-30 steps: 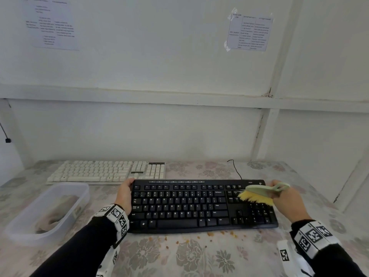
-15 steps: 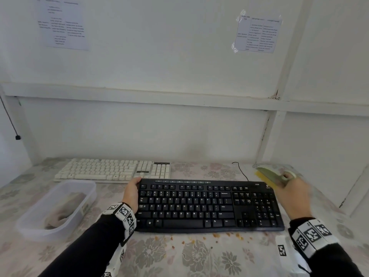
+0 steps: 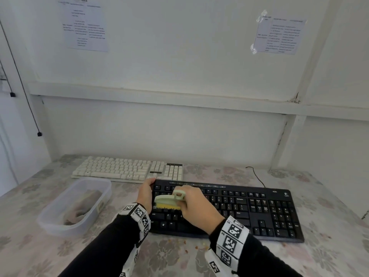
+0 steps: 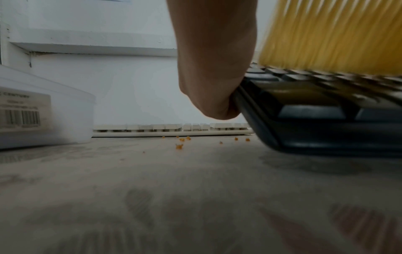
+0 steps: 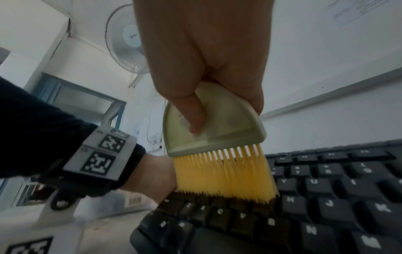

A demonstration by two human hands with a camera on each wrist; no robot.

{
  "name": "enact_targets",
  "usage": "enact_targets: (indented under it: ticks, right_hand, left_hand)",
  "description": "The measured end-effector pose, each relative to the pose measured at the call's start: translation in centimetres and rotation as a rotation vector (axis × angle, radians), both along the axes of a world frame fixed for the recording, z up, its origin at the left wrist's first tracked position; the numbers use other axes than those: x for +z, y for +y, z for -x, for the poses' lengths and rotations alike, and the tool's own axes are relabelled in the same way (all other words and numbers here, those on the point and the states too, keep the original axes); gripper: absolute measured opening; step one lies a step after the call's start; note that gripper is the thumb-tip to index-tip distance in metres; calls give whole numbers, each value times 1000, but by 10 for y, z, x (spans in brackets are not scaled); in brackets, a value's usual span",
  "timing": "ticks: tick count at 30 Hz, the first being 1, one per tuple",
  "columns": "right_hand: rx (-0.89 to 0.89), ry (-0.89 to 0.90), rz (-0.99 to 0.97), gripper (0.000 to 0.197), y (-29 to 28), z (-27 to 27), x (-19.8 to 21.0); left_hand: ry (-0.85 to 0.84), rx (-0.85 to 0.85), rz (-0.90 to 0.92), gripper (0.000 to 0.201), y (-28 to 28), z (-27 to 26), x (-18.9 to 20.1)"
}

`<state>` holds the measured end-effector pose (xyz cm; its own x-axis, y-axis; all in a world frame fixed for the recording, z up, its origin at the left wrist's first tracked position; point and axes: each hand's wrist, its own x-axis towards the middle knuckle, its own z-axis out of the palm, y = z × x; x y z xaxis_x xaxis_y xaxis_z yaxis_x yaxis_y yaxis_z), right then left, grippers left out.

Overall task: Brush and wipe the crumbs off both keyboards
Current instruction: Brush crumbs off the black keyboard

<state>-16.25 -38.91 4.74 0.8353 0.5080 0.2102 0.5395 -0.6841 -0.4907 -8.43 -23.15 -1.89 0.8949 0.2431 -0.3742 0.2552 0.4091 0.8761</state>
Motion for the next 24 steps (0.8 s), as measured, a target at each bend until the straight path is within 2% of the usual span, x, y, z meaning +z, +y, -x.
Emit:
enact_targets:
  ticks: [4, 8, 12, 14, 16, 18, 24]
  right_hand:
    - [-43, 4, 77, 29, -11, -1, -2]
    - [-146, 30, 148, 23, -32, -2, -2]
    - [-228, 12, 273, 30, -45, 0, 9]
    - [-178, -31, 225, 27, -41, 3, 12]
    - [-77, -61, 94, 16, -32, 4, 9]
    - [-4, -54, 6, 19, -22, 2, 4]
    - [27, 11, 88, 16, -14, 0, -6]
  left_hand:
    - [39, -14, 34, 33, 2, 2, 1]
    - [59, -58, 67, 37, 1, 0, 1]
    - [61, -53, 70, 37, 1, -1, 0]
    - [63, -44, 62, 37, 1, -2, -1]
    - [59, -41, 60, 37, 1, -3, -2]
    - [45, -43, 52, 36, 1, -4, -4]
    - [11, -27, 57, 34, 2, -7, -6]
